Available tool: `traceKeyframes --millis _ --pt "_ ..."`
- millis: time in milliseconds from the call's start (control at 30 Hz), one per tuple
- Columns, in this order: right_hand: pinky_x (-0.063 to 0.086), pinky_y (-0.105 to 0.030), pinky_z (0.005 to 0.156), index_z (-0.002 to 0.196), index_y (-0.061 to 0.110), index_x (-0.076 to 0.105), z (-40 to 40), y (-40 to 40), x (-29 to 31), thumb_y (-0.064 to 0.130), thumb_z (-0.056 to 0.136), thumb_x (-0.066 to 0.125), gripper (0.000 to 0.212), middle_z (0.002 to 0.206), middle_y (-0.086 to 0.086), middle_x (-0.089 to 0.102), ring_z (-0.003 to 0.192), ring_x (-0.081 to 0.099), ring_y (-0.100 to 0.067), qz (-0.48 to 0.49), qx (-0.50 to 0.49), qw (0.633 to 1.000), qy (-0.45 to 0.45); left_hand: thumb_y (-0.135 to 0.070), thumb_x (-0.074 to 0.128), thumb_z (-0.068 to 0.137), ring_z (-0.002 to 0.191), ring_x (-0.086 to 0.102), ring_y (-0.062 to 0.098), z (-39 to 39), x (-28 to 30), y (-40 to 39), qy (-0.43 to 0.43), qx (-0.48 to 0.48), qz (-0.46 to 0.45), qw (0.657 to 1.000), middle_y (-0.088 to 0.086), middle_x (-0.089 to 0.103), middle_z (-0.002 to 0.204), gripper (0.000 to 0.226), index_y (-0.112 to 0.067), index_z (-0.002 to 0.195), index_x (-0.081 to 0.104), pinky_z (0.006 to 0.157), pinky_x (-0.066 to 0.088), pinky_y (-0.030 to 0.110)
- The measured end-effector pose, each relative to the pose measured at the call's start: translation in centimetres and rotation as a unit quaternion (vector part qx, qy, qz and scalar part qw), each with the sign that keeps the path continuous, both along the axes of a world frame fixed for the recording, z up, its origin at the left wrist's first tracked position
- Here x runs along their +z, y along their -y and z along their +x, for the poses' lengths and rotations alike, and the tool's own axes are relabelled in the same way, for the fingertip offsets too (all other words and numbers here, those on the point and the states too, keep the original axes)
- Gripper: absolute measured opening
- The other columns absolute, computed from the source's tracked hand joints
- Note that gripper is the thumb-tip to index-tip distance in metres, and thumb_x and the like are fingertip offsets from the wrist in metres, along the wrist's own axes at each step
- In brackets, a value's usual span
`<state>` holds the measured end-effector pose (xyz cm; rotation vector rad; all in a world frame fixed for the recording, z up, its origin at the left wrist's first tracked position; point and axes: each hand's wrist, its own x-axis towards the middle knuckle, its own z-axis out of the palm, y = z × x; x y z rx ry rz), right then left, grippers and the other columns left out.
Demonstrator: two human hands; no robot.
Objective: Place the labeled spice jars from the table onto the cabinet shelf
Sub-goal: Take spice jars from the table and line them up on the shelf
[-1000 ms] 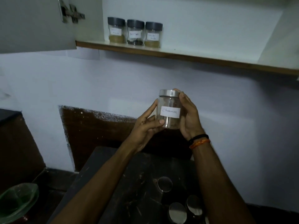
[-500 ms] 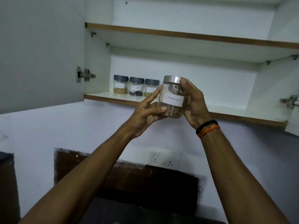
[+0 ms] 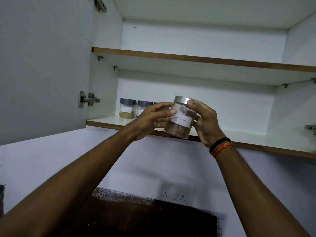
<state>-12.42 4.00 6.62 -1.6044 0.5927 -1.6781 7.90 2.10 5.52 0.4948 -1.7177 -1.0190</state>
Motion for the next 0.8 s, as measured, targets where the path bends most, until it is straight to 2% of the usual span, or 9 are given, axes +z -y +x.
traceKeyframes --millis 133,233,367,467,567,633,700,767,800 --pt "0.057 -0.028 0.073 0.119 0.010 0.070 -0.1 1.2 0.0 0.038 0.082 0.072 0.047 0.108 -0.006 0.072 0.094 0.069 -0.016 -0.003 0.003 1.000 -0.014 -0.035 0.077 0.083 0.108 0.071 0.021 -0.5 2.5 0.7 0.076 0.053 -0.035 0.995 0.005 0.074 0.116 0.048 -0.018 0.126 0.063 0.091 0.058 0.041" --pt "0.056 -0.031 0.079 0.119 0.012 0.070 -0.3 2.2 0.2 0.037 0.088 0.069 0.040 0.115 -0.011 0.071 0.100 0.068 -0.020 -0.006 0.003 1.000 -0.027 -0.036 0.078 0.082 0.109 0.070 0.026 -0.8 4.0 1.7 0.127 0.079 -0.054 0.987 0.007 0.072 0.117 0.052 -0.017 0.127 0.062 0.088 0.059 0.042" --pt "0.055 -0.026 0.075 0.116 0.012 0.071 -0.2 3.4 0.8 0.040 0.083 0.068 0.043 0.109 -0.002 0.072 0.101 0.068 -0.018 -0.009 0.002 0.999 -0.043 -0.034 0.081 0.074 0.105 0.070 0.028 -1.3 5.6 3.2 0.154 0.095 -0.063 0.981 0.009 0.071 0.116 0.057 -0.015 0.124 0.062 0.081 0.060 0.040" --pt "0.054 -0.030 0.079 0.116 0.014 0.071 -0.3 4.4 1.1 0.041 0.085 0.067 0.042 0.106 -0.003 0.072 0.102 0.067 -0.018 -0.014 -0.002 0.998 -0.059 -0.032 0.082 0.069 0.101 0.072 0.025 -1.6 6.5 4.3 0.173 0.104 -0.066 0.977 0.008 0.073 0.110 0.056 -0.011 0.118 0.066 0.083 0.061 0.041" --pt "0.057 -0.033 0.088 0.118 0.019 0.071 -0.9 5.5 1.1 0.045 0.091 0.064 0.039 0.115 -0.003 0.073 0.109 0.068 -0.019 -0.018 -0.007 0.998 -0.068 -0.024 0.082 0.076 0.095 0.073 0.020 -1.7 7.7 5.4 0.198 0.110 -0.064 0.972 0.006 0.074 0.103 0.044 -0.007 0.114 0.066 0.077 0.062 0.035" --pt "0.056 -0.035 0.092 0.116 0.022 0.070 -1.5 6.3 0.8 0.050 0.097 0.056 0.037 0.114 -0.001 0.073 0.110 0.068 -0.020 -0.013 -0.066 0.995 -0.071 -0.019 0.080 0.079 0.096 0.072 0.022 -1.7 8.5 6.3 0.210 0.122 -0.059 0.968 0.007 0.073 0.104 0.039 -0.006 0.113 0.065 0.078 0.062 0.037" --pt "0.054 -0.035 0.090 0.108 0.022 0.071 -2.3 7.4 0.0 0.054 0.099 0.050 0.039 0.106 0.000 0.073 0.104 0.068 -0.019 -0.045 -0.239 0.958 -0.152 -0.017 0.082 0.075 0.103 0.069 0.026 -1.7 9.4 7.1 0.211 0.138 -0.046 0.967 0.012 0.071 0.112 0.047 -0.003 0.116 0.064 0.086 0.060 0.043" --pt "0.051 -0.034 0.085 0.108 0.018 0.071 -3.3 8.3 -1.5 0.056 0.098 0.049 0.045 0.105 -0.001 0.074 0.100 0.067 -0.021 -0.086 -0.406 0.856 -0.308 -0.016 0.085 0.072 0.107 0.068 0.028 -1.8 9.9 8.0 0.215 0.148 -0.034 0.965 0.012 0.070 0.115 0.052 -0.002 0.117 0.063 0.087 0.059 0.045" --pt "0.051 -0.034 0.086 0.112 0.018 0.071 -3.7 8.6 -2.4 0.057 0.098 0.048 0.047 0.108 -0.002 0.074 0.101 0.067 -0.022 -0.081 -0.442 0.814 -0.367 -0.015 0.085 0.071 0.107 0.068 0.029 -1.8 10.1 8.4 0.221 0.151 -0.032 0.963 0.012 0.070 0.115 0.052 -0.002 0.117 0.064 0.087 0.059 0.045"
